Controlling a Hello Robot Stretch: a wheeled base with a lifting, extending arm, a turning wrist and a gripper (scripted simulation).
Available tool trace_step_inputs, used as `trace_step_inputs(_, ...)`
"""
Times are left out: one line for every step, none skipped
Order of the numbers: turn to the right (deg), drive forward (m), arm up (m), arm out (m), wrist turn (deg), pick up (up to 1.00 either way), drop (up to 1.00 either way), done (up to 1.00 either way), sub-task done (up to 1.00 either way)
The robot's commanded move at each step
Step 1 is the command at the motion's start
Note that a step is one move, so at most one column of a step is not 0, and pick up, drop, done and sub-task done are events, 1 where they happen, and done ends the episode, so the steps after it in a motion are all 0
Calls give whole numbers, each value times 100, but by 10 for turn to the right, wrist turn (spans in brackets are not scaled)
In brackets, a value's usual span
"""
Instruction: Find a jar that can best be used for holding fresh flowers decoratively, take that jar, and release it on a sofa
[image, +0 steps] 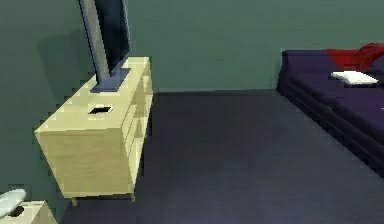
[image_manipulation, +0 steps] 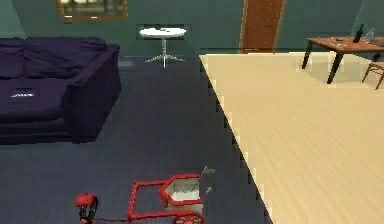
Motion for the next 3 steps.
trace_step_inputs(-450,0,0,0,0,0,0,0,0)
trace_step_inputs(-450,0,0,0,0,0,0,0,0)
trace_step_inputs(-450,0,0,0,0,0,0,0,0)
